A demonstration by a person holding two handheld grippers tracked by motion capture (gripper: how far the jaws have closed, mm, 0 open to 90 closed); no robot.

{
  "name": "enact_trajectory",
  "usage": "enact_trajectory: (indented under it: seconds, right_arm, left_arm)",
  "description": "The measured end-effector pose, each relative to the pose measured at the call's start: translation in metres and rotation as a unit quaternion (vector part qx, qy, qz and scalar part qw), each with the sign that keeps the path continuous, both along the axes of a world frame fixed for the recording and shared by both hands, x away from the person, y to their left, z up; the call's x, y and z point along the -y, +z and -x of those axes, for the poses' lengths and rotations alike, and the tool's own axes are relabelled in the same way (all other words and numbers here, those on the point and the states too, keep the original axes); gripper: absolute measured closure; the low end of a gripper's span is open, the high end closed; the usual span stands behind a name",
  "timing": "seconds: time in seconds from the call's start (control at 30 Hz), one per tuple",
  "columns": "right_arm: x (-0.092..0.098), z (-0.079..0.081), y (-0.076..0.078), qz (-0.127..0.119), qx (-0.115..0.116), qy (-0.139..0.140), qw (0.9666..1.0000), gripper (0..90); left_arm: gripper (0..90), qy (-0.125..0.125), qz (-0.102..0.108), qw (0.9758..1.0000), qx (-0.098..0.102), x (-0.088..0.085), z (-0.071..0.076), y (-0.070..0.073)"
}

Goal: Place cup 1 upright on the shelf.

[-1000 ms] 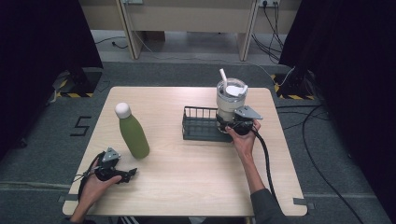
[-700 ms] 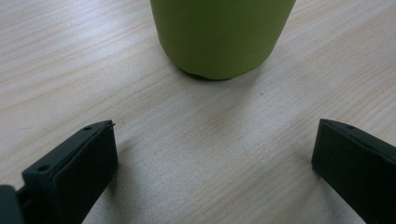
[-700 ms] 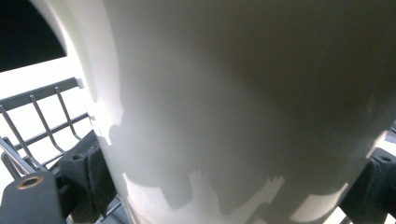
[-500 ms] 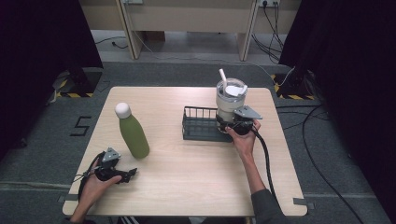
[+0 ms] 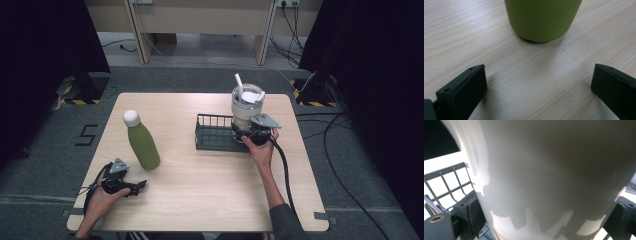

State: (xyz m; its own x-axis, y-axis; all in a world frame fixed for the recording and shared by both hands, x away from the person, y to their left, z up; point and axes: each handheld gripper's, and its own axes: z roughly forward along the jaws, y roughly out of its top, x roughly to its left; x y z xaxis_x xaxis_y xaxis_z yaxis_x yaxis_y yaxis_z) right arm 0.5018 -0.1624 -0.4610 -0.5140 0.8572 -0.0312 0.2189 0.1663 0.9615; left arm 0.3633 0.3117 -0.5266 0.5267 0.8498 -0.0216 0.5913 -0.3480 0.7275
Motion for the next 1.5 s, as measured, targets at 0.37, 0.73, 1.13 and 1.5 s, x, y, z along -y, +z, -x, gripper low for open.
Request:
enact_trajectory:
  seconds: [0.37, 0.73, 1.13, 1.5]
  right_arm:
    - [0.002, 0.008, 0.004, 0.006, -0.001, -0.004, 1.0000, 8.7]
    - [0.009, 0.017, 0.006, -0.002, 0.000, -0.001, 1.0000, 11.1]
    - [0.017, 0.034, 0.013, -0.011, 0.007, 0.008, 0.9999, 14.6]
    - [0.023, 0.049, 0.017, -0.012, 0.014, -0.003, 0.9998, 14.7]
  left_arm:
    - [0.0, 0.000, 0.000, 1.0000, 0.000, 0.000, 0.000, 0.000]
    - [0.0, 0.000, 0.000, 1.0000, 0.000, 0.000, 0.000, 0.000]
    - [0.0, 0.000, 0.000, 1.0000, 0.000, 0.000, 0.000, 0.000]
    - [0.0, 0.001, 0.000, 1.0000, 0.000, 0.000, 0.000, 0.000]
